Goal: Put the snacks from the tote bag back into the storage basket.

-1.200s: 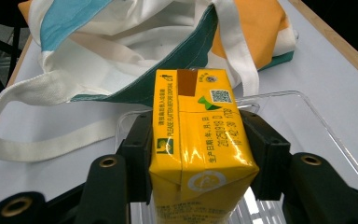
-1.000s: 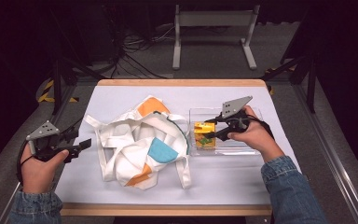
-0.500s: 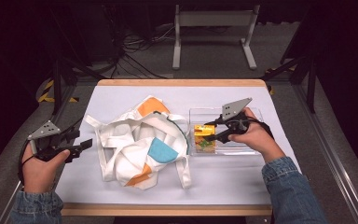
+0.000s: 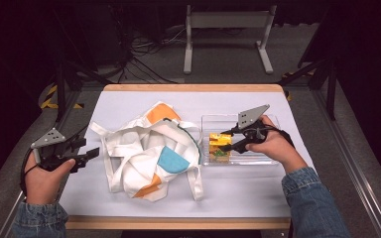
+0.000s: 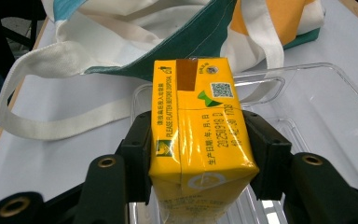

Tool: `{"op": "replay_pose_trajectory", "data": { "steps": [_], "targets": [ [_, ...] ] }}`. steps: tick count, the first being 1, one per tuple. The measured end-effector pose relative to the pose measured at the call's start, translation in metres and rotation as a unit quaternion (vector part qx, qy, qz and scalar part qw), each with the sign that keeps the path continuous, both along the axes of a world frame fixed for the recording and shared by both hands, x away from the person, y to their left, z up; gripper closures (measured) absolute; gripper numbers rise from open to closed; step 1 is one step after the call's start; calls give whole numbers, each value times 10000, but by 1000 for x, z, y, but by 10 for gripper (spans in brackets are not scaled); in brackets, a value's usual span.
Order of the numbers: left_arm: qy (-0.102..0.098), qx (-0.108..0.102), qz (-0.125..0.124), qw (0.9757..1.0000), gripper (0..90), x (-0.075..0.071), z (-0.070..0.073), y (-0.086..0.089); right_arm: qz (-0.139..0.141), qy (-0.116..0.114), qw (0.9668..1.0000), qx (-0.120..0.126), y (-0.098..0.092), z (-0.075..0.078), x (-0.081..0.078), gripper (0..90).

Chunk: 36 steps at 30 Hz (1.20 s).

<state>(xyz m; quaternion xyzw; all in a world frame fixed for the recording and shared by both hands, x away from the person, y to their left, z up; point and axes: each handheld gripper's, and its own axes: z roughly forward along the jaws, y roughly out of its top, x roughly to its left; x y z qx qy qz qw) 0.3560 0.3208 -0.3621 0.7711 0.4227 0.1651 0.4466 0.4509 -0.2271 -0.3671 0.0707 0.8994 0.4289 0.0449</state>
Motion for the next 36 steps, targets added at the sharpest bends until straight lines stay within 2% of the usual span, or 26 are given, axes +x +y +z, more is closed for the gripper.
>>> {"op": "replay_pose_trajectory", "data": {
  "steps": [6,12,15,19,20,26,27,29,32,33,35,36],
  "targets": [
    [18,24,-45,10000,336,2,-1,-3,-35,-57,10000,-41,-2,2,-4,472],
    [34,29,-51,10000,335,2,-1,-4,-180,-109,9995,232,-3,10,-10,423],
    [62,29,-49,10000,334,2,-2,-4,-534,-135,9980,305,-4,18,-18,322],
    [75,28,-36,10000,333,1,-2,-4,-928,-349,9941,443,-8,36,-32,262],
    [61,41,-49,10000,333,1,-2,-3,-928,-349,9941,443,-8,36,-32,262],
    [53,21,-70,10000,324,-2,-3,-1,-1481,-541,9847,743,-22,58,-53,211],
    [53,21,-70,10000,320,-2,-3,-1,-1481,-541,9847,743,-22,58,-53,211],
    [29,18,-123,9999,315,-4,-5,1,-1692,-570,9803,846,-31,63,-61,208],
    [68,-24,-179,9998,309,-7,-8,3,-1927,-651,9756,831,-44,67,-69,209],
    [103,0,-222,9997,312,-8,-10,4,-2051,-666,9731,814,-49,67,-72,214],
    [145,-38,-194,9997,317,-9,-13,7,-2273,-736,9689,643,-62,68,-78,213],
    [118,-12,-195,9997,316,-9,-13,8,-2335,-749,9673,644,-68,67,-81,212]
  ]
}}
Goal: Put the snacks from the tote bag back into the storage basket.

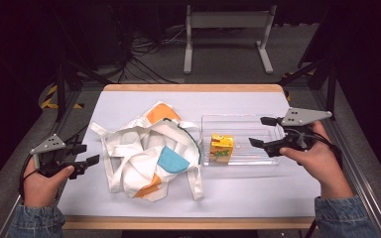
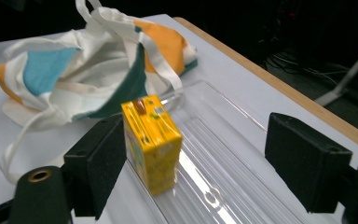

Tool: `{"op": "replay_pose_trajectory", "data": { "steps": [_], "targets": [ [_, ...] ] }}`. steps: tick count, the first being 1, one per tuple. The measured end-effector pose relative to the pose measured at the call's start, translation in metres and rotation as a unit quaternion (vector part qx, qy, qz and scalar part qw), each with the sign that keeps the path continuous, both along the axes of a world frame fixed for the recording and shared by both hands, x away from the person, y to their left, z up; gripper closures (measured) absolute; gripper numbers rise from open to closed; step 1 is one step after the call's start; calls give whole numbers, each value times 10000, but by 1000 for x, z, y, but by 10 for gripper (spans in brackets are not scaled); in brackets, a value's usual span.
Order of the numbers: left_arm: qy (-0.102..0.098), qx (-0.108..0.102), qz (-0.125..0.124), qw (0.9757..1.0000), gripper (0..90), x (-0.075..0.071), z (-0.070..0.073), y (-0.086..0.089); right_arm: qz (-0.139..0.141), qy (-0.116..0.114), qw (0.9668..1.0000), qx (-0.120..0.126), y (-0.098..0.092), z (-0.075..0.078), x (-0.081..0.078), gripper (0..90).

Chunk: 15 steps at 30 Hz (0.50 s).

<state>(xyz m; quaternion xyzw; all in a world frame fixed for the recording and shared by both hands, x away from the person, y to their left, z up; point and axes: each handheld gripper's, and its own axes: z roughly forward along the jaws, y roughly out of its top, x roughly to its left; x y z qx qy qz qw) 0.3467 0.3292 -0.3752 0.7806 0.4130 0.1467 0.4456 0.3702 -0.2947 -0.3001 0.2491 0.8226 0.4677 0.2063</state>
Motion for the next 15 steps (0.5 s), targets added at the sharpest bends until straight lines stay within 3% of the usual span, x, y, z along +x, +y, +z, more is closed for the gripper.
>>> {"op": "replay_pose_trajectory", "data": {
  "steps": [3,5,10,15],
  "targets": [
    [-111,-18,39,9999,291,-2,-1,3,-222,3,9996,151,-16,-3,-7,208],
    [-351,-27,121,9993,272,-4,-4,2,-456,-72,9985,309,-32,-8,-15,208],
    [-470,-26,104,9988,255,-7,-8,-1,-800,-120,9960,384,-51,-22,-26,208],
    [-483,-98,76,9988,266,-13,-14,0,-1109,-54,9915,672,-65,-44,-36,208]
  ]
}}
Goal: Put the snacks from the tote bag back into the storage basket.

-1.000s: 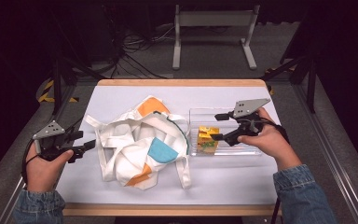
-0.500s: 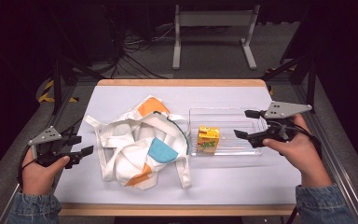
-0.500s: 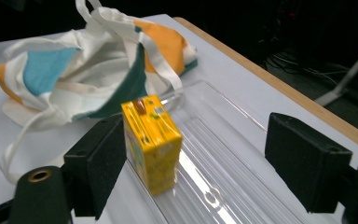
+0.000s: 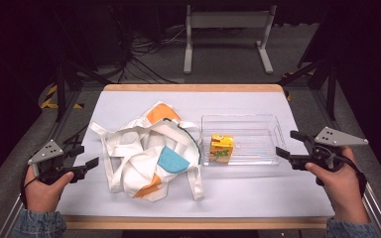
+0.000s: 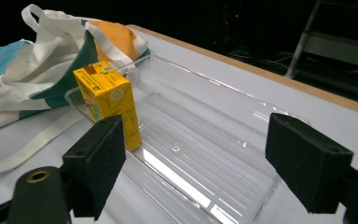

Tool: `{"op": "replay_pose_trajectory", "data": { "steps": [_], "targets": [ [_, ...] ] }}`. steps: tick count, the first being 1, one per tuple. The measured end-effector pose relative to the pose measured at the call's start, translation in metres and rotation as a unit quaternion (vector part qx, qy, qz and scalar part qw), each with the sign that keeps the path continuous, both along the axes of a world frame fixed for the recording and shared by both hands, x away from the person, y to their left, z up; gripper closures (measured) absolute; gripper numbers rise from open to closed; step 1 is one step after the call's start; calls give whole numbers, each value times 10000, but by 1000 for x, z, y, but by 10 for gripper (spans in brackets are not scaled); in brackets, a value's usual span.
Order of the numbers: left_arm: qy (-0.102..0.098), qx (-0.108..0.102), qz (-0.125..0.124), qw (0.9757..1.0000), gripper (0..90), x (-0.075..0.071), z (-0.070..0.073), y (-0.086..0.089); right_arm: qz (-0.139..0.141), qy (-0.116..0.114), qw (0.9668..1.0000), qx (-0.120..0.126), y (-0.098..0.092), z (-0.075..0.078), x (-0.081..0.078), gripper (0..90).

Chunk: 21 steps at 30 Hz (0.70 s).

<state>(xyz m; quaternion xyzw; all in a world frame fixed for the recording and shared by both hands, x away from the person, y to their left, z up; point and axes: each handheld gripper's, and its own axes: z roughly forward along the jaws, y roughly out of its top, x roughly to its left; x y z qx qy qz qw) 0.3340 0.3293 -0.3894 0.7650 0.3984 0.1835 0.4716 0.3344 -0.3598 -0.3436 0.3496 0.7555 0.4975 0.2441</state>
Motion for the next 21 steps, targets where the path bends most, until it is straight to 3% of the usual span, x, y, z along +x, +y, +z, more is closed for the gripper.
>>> {"op": "replay_pose_trajectory", "data": {
  "steps": [4,5,7,11,21],
  "targets": [
    [-68,-91,40,9999,264,-7,-8,1,-209,-32,9998,44,-3,-15,-5,212],
    [-91,-94,63,9999,258,-8,-11,1,-253,55,9996,107,-3,-23,-6,211],
    [-136,-132,136,9997,244,-14,-19,2,-306,217,9993,-70,-4,-31,-7,212],
    [-134,-132,220,9996,221,-21,-35,5,-460,353,9983,-13,-7,-44,-9,212],
    [-134,-267,233,9993,178,-15,-60,7,-750,689,9947,-104,-10,-78,-10,210]
  ]
}}
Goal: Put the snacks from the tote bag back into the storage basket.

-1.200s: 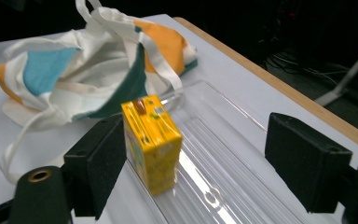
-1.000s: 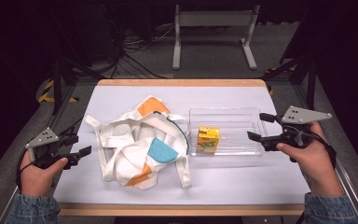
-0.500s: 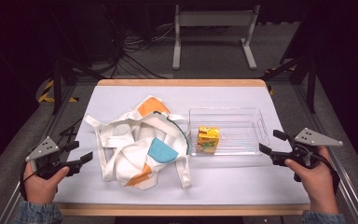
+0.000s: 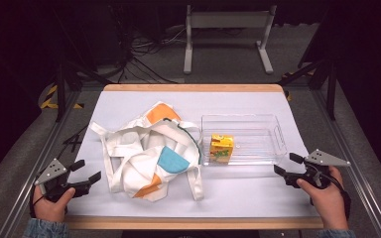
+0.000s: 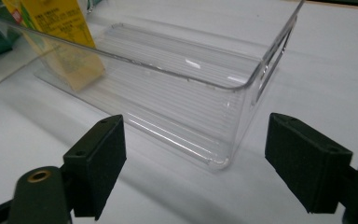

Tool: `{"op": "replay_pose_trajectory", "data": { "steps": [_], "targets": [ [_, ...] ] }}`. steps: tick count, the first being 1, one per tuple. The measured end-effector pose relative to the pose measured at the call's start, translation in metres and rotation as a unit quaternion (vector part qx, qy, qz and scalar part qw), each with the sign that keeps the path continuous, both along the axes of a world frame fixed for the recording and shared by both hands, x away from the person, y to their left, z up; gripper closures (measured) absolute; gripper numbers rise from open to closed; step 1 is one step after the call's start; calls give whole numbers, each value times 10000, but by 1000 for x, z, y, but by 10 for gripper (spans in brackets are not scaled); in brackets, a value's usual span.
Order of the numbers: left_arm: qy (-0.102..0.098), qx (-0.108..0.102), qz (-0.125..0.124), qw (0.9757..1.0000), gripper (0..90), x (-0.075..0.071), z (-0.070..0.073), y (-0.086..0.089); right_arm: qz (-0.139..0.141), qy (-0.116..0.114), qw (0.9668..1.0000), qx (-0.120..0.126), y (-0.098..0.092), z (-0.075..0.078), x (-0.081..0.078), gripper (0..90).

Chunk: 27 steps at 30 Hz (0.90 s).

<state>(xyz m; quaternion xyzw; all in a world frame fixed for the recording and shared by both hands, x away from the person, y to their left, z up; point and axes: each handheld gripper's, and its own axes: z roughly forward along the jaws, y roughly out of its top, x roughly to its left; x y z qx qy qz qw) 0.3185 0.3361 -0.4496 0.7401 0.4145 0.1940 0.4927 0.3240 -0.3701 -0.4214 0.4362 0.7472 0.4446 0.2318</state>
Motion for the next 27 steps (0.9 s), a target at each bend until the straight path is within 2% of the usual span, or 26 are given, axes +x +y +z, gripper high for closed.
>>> {"op": "replay_pose_trajectory", "data": {
  "steps": [3,6,9,15,18,20,23,27],
  "targets": [
    [-23,-21,16,10000,151,1,-1,1,-54,30,10000,-68,-3,-6,2,208],
    [23,89,13,10000,126,3,-5,2,-139,40,9997,-174,-4,-12,3,208],
    [72,43,38,10000,100,3,-5,1,-201,23,9996,-200,-4,-17,4,208],
    [115,196,38,9997,86,5,-5,-1,-151,169,9993,-292,-3,-18,7,207],
    [113,186,45,9998,78,4,-5,-1,-154,182,9993,-296,-3,-18,8,207],
    [73,190,38,9998,74,4,-5,-1,-200,122,9996,-171,-4,-18,7,207],
    [-6,216,37,9998,65,3,-4,-1,-204,-126,9997,79,-6,-16,6,207],
    [-63,190,53,9998,44,2,-2,-1,-201,-273,9994,93,-6,-14,5,203]
  ]
}}
